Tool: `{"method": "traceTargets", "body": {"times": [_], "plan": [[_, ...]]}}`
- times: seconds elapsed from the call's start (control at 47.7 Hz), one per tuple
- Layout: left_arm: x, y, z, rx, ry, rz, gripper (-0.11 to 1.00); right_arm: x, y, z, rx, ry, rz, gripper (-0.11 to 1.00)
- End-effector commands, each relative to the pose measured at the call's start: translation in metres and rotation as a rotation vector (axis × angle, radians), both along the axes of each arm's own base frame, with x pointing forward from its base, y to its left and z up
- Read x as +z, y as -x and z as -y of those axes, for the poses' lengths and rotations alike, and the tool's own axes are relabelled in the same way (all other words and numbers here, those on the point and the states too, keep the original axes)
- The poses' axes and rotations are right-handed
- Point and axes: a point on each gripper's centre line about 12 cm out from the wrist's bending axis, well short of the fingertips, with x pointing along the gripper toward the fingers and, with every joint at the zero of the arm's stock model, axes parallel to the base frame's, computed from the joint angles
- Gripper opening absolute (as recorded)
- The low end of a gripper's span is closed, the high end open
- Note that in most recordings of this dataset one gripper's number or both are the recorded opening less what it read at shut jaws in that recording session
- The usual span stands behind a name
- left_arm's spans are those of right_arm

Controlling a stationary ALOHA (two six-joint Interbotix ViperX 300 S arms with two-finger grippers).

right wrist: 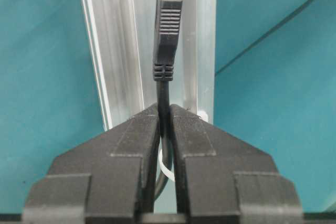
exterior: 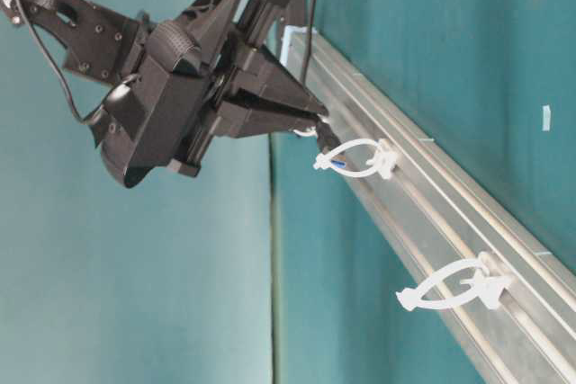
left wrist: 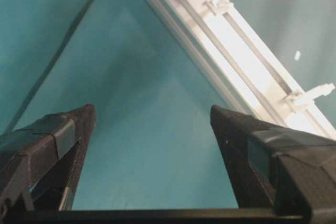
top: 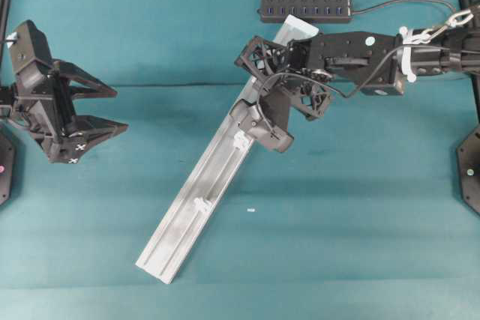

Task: Pass the USB cable through three rings with both arms.
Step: 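Insert the plug with the right gripper into the second white ring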

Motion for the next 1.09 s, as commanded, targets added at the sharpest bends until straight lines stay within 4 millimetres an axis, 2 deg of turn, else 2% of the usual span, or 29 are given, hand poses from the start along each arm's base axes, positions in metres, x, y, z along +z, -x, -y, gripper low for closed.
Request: {"method": "traceTargets", "body": {"times": [0.0,0.336,0.755,1.069], "plan": [[0.004,-0.002,-0.001,0.0,-0.005,0.011,0.95,-0.002,0.001,-0.001,0.01,0.0,-0.018,0.12],[0.001,-0.001,-0.001,0.0,-0.002,-0.004,0.95,-0.007,0.013,-0.007,0.012,-0.013,-0.07,0.12],[0.001,-0.001,-0.001,0.02,0.035,0.005,0.95,-0.006,0.005,-0.016,0.041,-0.007,-0.045,0.12],[0.001,-0.001,-0.001,0.02,0.035,0.006,0.95,-0.004,-0.004,-0.033,0.085,-0.002,-0.017,0.12]]}}
